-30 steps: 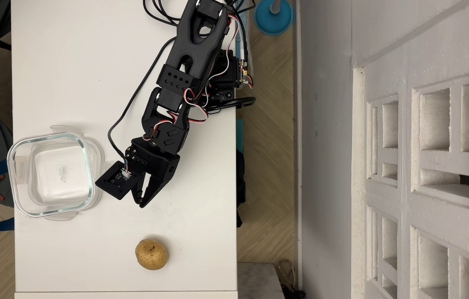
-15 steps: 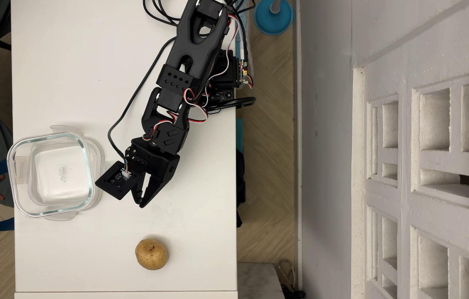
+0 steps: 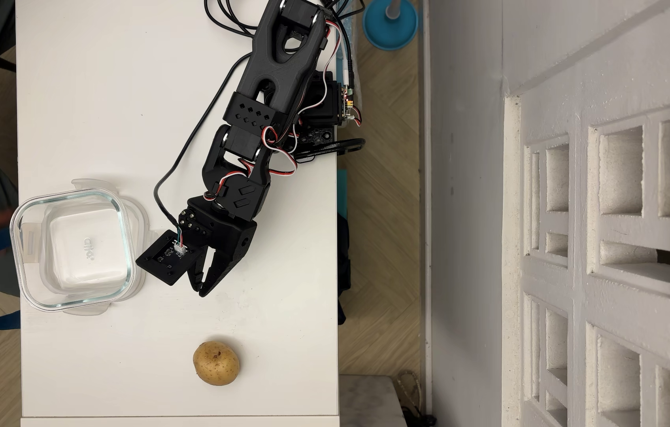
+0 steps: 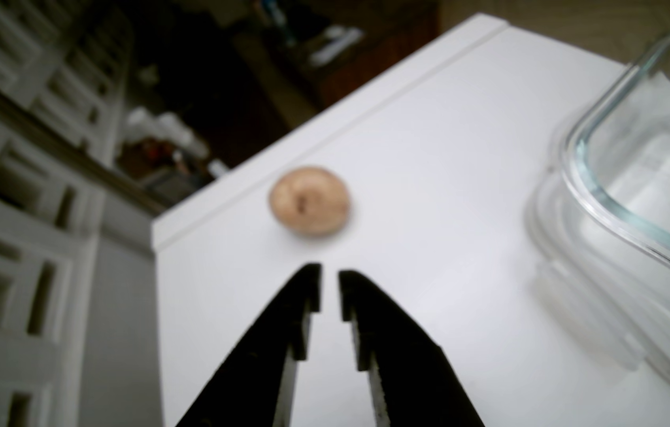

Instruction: Grab the potato and put it in box

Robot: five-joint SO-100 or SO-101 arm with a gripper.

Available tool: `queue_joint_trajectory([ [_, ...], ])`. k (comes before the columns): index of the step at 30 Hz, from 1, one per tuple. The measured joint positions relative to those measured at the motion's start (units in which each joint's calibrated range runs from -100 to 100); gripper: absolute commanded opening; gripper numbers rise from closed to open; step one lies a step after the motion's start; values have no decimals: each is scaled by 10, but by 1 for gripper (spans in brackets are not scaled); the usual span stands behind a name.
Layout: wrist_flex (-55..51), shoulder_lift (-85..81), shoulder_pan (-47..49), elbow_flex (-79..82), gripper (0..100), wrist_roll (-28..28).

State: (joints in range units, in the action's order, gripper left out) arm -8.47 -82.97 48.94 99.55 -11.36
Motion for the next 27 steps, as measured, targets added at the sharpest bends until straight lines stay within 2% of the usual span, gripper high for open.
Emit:
queue_joint_trajectory([
  [22,-1,0,0,0,3,1],
  [27,-60,1,0,0,3,0],
])
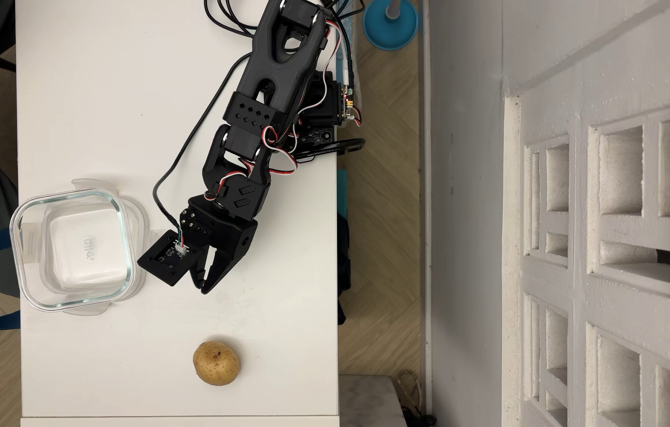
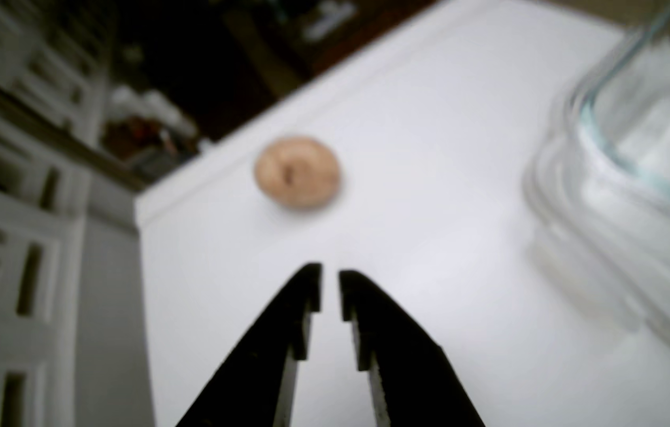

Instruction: Grab the potato and put it in box

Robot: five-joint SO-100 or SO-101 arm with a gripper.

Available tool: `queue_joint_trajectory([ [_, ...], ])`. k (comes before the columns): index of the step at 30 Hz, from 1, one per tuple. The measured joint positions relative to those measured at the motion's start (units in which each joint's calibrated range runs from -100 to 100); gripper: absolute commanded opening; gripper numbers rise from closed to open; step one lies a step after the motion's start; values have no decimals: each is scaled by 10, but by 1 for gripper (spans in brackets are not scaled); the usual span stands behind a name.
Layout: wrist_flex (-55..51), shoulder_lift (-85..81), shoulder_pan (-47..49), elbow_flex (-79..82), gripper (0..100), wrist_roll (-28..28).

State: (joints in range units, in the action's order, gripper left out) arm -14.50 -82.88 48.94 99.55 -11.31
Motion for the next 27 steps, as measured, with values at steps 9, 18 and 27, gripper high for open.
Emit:
queue_joint_trajectory([
  [9,-18,-1,0,0,3,0],
  [18,4,1,112,-3,24,-7],
  [27,-2,1,149,0,27,-21],
])
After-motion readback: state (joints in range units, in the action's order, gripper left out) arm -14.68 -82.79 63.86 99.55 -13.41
